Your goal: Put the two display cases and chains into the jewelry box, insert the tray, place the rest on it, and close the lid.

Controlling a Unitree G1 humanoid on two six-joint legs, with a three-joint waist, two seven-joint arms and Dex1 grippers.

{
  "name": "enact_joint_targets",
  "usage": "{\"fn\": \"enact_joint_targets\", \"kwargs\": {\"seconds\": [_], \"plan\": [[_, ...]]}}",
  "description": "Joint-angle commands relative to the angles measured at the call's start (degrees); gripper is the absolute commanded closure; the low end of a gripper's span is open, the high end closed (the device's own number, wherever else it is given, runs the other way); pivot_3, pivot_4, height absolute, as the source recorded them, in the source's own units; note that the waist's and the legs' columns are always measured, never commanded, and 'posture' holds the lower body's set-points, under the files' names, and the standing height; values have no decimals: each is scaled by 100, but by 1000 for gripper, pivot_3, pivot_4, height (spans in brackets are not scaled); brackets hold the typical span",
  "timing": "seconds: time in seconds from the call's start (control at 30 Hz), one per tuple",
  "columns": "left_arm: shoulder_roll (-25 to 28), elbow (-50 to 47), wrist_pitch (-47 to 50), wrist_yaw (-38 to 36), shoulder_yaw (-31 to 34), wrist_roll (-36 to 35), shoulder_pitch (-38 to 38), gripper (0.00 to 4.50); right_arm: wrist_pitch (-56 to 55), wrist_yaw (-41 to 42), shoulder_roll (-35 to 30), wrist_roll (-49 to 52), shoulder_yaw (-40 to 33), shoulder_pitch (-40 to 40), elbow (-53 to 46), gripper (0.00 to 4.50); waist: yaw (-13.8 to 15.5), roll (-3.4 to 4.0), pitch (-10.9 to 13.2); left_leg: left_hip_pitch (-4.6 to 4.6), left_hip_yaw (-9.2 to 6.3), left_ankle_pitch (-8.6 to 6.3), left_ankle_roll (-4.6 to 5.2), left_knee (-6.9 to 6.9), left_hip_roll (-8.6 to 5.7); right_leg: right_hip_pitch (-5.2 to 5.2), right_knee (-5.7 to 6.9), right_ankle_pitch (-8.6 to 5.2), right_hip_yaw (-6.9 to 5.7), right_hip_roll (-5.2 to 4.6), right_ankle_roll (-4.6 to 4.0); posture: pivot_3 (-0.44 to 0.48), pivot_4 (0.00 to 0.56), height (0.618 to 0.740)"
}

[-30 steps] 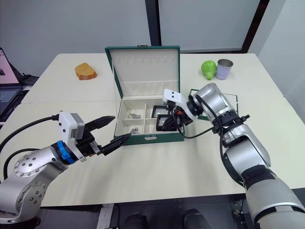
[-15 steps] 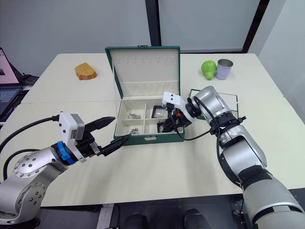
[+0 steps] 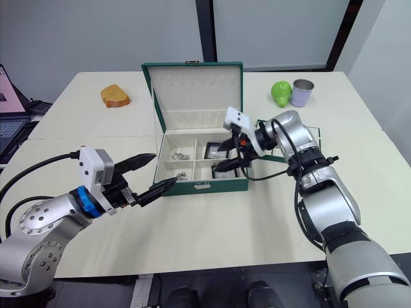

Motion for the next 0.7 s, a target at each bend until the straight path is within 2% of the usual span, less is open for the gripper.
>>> {"fn": "enact_joint_targets", "kwargs": {"seconds": [0.03, 0.13, 0.37, 0.57, 0.7], "plan": [[177, 23, 146, -34, 188, -97, 61, 0, 313, 338, -501, 753, -690, 375, -1100, 41, 31, 0, 0, -5, -2, 0, 0, 0, 0, 0, -2, 0, -4, -1, 0, 0, 150, 740], [293, 75, 275, -80, 297, -202, 127, 0, 841, 307, -839, 1224, -1047, 836, -1813, 41, 30, -1, 0, -9, -7, 0, 0, -3, -1, 6, -6, 0, -10, -3, 0, 0, 150, 740], [612, 579, 271, -345, 814, -267, 218, 0, 1329, -399, -1914, 1830, -2059, 2644, -3465, 41, 39, 2, 6, -17, -11, 0, 1, -7, -7, 2, -12, 0, -7, -3, 0, 0, 150, 740], [764, 1165, 24, -570, 1184, -45, 408, 0, 1576, -1038, -2407, 2211, -2952, 4053, -3957, 41, 36, 2, 7, -15, -10, -1, 1, -12, -7, 7, -21, 0, -2, 0, 0, 0, 150, 740], [742, 1417, -181, -505, 1368, 119, 502, 0, 1568, -1579, -2426, 2368, -3489, 4715, -4069, 41, 39, 1, 9, -15, -6, -1, 1, -12, -9, 12, -32, 0, 3, -1, 0, 0, 150, 740]]}}
